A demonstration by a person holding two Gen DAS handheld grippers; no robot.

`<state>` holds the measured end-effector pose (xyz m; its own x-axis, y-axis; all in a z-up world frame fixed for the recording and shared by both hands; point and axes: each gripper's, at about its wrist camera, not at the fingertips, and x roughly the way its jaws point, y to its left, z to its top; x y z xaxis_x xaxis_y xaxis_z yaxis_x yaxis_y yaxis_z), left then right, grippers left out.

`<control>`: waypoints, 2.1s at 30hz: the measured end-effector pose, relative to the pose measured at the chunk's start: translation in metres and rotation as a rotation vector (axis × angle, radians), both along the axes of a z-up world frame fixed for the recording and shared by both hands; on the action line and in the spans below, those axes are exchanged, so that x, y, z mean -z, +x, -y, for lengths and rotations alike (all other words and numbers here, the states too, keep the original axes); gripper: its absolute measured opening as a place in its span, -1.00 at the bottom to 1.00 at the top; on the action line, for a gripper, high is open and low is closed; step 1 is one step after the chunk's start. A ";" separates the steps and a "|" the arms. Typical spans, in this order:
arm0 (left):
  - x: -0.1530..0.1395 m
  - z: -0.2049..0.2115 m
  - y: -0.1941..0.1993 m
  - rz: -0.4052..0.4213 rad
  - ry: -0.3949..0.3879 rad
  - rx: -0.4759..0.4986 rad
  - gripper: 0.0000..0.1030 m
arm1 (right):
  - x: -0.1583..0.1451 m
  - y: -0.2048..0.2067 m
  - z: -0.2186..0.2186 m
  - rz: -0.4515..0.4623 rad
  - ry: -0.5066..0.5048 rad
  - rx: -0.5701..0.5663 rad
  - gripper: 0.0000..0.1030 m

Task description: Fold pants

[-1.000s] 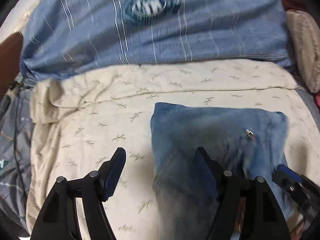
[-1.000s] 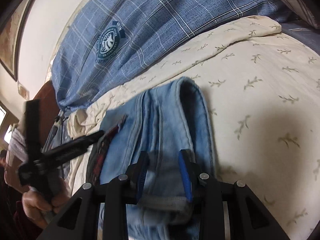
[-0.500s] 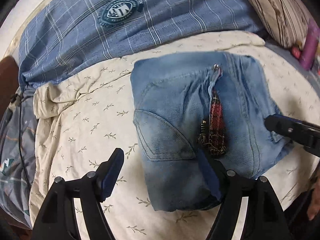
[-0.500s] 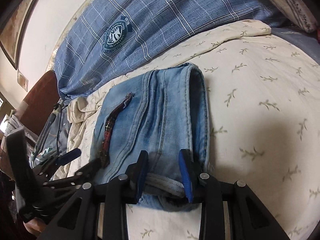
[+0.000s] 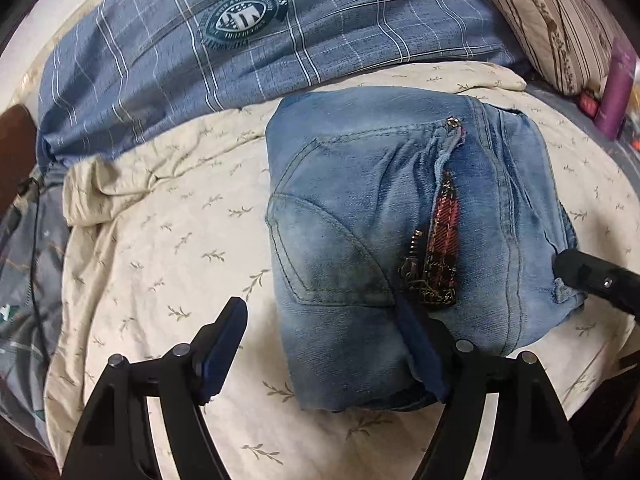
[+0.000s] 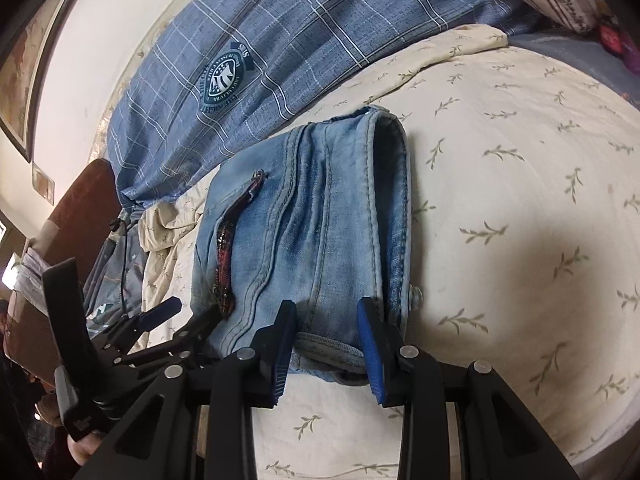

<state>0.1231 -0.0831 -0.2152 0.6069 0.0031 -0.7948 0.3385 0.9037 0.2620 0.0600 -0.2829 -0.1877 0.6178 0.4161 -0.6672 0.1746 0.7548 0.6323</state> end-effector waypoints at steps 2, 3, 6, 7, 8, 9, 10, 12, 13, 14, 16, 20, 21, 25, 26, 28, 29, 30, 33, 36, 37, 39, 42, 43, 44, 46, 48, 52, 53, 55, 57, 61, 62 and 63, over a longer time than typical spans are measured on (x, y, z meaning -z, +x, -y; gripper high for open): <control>0.000 -0.003 0.003 -0.015 -0.018 -0.009 0.53 | 0.002 0.003 0.003 -0.006 0.020 -0.001 -0.30; -0.001 -0.004 0.005 -0.027 -0.029 -0.016 0.55 | 0.003 0.004 0.005 -0.007 0.037 0.002 -0.30; -0.006 -0.008 0.008 -0.052 -0.061 -0.035 0.58 | 0.005 0.004 0.014 -0.010 0.111 0.026 -0.30; -0.008 -0.008 0.007 -0.052 -0.066 -0.040 0.58 | 0.004 0.003 0.017 -0.010 0.126 0.031 -0.30; -0.012 -0.008 0.006 -0.041 -0.063 -0.043 0.58 | 0.003 0.003 0.019 -0.007 0.142 0.038 -0.30; -0.015 -0.007 0.004 -0.030 -0.058 -0.042 0.57 | 0.000 0.002 0.021 0.002 0.151 0.044 -0.30; -0.020 -0.005 0.002 -0.014 -0.051 -0.037 0.57 | -0.003 0.001 0.022 0.014 0.153 0.047 -0.30; -0.030 -0.001 -0.001 0.021 -0.053 -0.021 0.57 | -0.010 -0.002 0.024 0.039 0.141 0.056 -0.29; -0.037 0.001 -0.002 0.036 -0.063 -0.014 0.57 | -0.012 -0.002 0.024 0.049 0.141 0.060 -0.28; -0.043 0.002 -0.003 0.047 -0.073 -0.011 0.58 | -0.015 -0.003 0.026 0.062 0.148 0.063 -0.17; -0.056 0.004 -0.001 0.061 -0.098 -0.009 0.61 | -0.019 -0.006 0.030 0.083 0.162 0.079 0.22; -0.070 0.004 0.003 0.069 -0.134 -0.014 0.62 | -0.026 -0.016 0.045 0.131 0.181 0.128 0.28; -0.071 0.002 0.005 0.060 -0.147 -0.017 0.62 | -0.027 -0.018 0.048 0.135 0.184 0.138 0.28; -0.066 -0.011 0.014 0.006 -0.180 -0.058 0.62 | -0.024 -0.019 0.059 0.118 0.214 0.174 0.28; -0.063 -0.015 0.016 -0.010 -0.186 -0.072 0.62 | -0.022 -0.019 0.063 0.109 0.224 0.187 0.28; -0.058 -0.024 0.020 -0.031 -0.198 -0.104 0.62 | -0.018 -0.021 0.071 0.104 0.250 0.213 0.29; -0.056 -0.030 0.022 -0.045 -0.213 -0.117 0.62 | -0.017 -0.021 0.074 0.104 0.258 0.223 0.30; -0.055 -0.034 0.023 -0.054 -0.225 -0.122 0.62 | -0.016 -0.022 0.078 0.103 0.265 0.236 0.35; -0.051 -0.045 0.028 -0.081 -0.252 -0.140 0.62 | -0.011 -0.023 0.091 0.098 0.292 0.273 0.45; -0.046 -0.054 0.032 -0.110 -0.284 -0.158 0.64 | -0.004 -0.021 0.098 0.073 0.325 0.291 0.47; -0.044 -0.058 0.034 -0.116 -0.299 -0.167 0.64 | -0.002 -0.021 0.099 0.066 0.337 0.290 0.47; -0.042 -0.066 0.037 -0.132 -0.333 -0.179 0.65 | 0.002 -0.018 0.097 0.049 0.351 0.272 0.47; -0.034 -0.073 0.042 -0.192 -0.396 -0.185 0.67 | 0.007 -0.008 0.085 0.015 0.347 0.211 0.48; -0.031 -0.074 0.044 -0.210 -0.413 -0.180 0.67 | 0.009 -0.005 0.081 0.003 0.348 0.195 0.48; -0.028 -0.074 0.045 -0.226 -0.426 -0.175 0.67 | 0.010 -0.002 0.076 -0.008 0.349 0.179 0.48; -0.025 -0.075 0.047 -0.237 -0.435 -0.168 0.67 | 0.013 0.004 0.069 -0.030 0.343 0.155 0.48; -0.023 -0.076 0.048 -0.246 -0.462 -0.159 0.67 | 0.016 0.007 0.064 -0.044 0.339 0.141 0.48; -0.019 -0.076 0.056 -0.278 -0.523 -0.144 0.67 | 0.020 0.014 0.054 -0.066 0.322 0.115 0.48; -0.016 -0.074 0.058 -0.289 -0.529 -0.134 0.67 | 0.021 0.017 0.051 -0.072 0.312 0.107 0.48; -0.012 -0.070 0.062 -0.305 -0.524 -0.124 0.67 | 0.023 0.021 0.046 -0.085 0.304 0.094 0.48; -0.007 -0.069 0.066 -0.316 -0.530 -0.124 0.67 | 0.027 0.024 0.041 -0.096 0.301 0.080 0.48; 0.002 -0.064 0.071 -0.356 -0.579 -0.099 0.68 | 0.028 0.031 0.034 -0.092 0.279 0.068 0.52; 0.002 -0.062 0.072 -0.359 -0.582 -0.091 0.68 | 0.028 0.033 0.032 -0.088 0.277 0.066 0.56; 0.003 -0.059 0.073 -0.361 -0.586 -0.077 0.68 | 0.028 0.033 0.031 -0.083 0.277 0.064 0.55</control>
<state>0.1959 -0.0239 -0.2182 0.3190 -0.4557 -0.8310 0.2419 0.8869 -0.3935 0.0933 -0.3139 -0.2152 0.5969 0.5513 -0.5829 0.2762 0.5409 0.7944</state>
